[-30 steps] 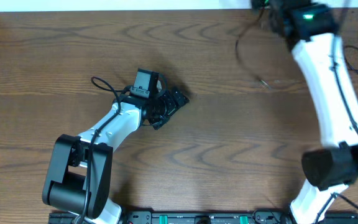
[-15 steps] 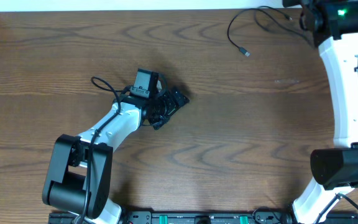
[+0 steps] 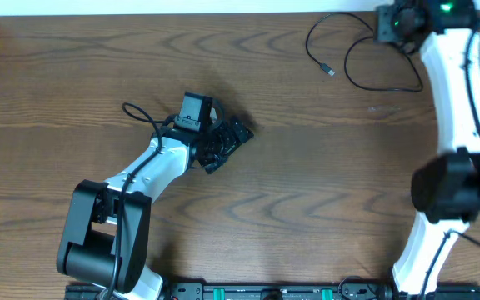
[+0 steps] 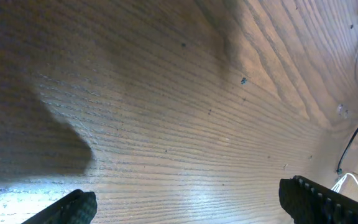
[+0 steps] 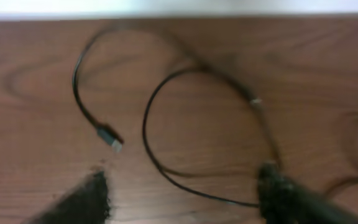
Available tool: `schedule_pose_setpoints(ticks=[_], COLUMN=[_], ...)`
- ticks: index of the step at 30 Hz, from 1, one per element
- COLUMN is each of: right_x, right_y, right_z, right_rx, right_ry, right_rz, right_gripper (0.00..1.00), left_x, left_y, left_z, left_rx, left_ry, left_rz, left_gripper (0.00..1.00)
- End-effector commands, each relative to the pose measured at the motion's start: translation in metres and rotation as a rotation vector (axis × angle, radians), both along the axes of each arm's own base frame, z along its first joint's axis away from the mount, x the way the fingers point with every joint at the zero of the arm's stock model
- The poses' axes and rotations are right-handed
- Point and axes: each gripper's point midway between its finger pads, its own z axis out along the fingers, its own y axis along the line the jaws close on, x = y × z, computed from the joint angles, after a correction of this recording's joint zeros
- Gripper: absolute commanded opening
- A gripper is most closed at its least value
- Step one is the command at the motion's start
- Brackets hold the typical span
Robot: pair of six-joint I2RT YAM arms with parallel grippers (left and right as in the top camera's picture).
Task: Untangle cables
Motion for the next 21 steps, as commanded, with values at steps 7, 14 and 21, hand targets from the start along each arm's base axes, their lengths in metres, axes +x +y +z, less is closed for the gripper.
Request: schedule_pose_setpoints(ticks=[7, 14, 21], right_x=[0.026, 0.033, 0.050], right_y=[0.075, 0.127, 0.130], right_z=[-0.102, -0.153, -0.178], right_rx=[0.194, 0.171, 0.154], right_ry=[0.112, 0.123, 0.076], right_rz=[0.043, 0.305, 0.335], right_gripper=[0.92, 0.84, 0.69], left_x=[0.004, 0.004, 0.004], left_y=[0.002, 0.002, 0.002], left_z=[0.004, 0.004, 0.004], left_rx=[0.010, 0.010, 0.010], left_ry=[-0.021, -0.021, -0.022], left_rz=[-0.006, -0.006, -0.006], left_gripper=[0.98, 0.98, 0.98])
